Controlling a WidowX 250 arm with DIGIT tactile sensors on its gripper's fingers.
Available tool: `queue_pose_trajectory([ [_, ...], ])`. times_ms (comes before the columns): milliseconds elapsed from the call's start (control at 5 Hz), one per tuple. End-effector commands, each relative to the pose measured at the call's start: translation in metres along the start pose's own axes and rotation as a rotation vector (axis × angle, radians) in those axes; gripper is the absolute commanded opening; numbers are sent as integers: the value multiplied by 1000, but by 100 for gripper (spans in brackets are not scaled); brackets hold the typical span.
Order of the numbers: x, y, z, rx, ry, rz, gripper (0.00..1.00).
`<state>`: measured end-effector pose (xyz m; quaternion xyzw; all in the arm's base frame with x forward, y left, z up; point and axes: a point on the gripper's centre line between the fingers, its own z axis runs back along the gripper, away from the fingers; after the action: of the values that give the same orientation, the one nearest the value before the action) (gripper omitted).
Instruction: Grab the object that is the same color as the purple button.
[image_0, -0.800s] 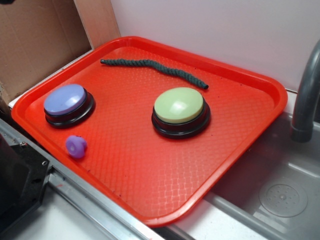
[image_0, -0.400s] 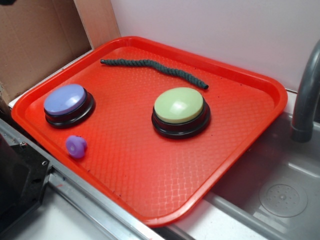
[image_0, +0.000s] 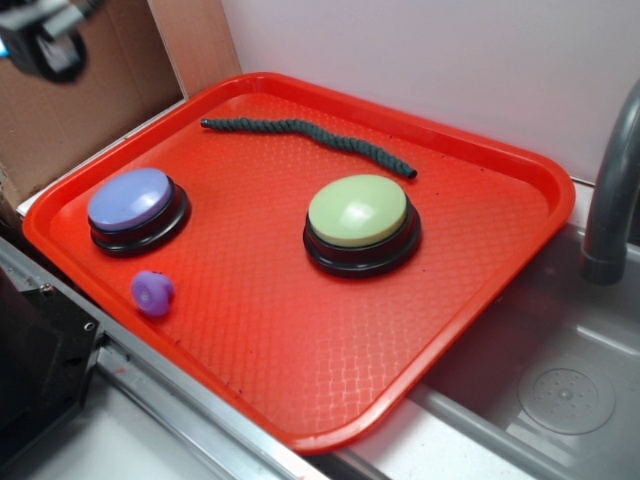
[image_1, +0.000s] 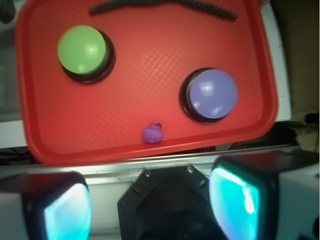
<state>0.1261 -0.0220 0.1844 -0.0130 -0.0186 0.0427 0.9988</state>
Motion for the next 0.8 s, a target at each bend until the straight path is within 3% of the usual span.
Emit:
queue_pose_trajectory([
  [0, 4, -4, -76, 16, 36, -45, 100],
  [200, 1, -1, -111, 101, 80, -53, 100],
  [600, -4, 13, -162, 201, 148, -32, 100],
])
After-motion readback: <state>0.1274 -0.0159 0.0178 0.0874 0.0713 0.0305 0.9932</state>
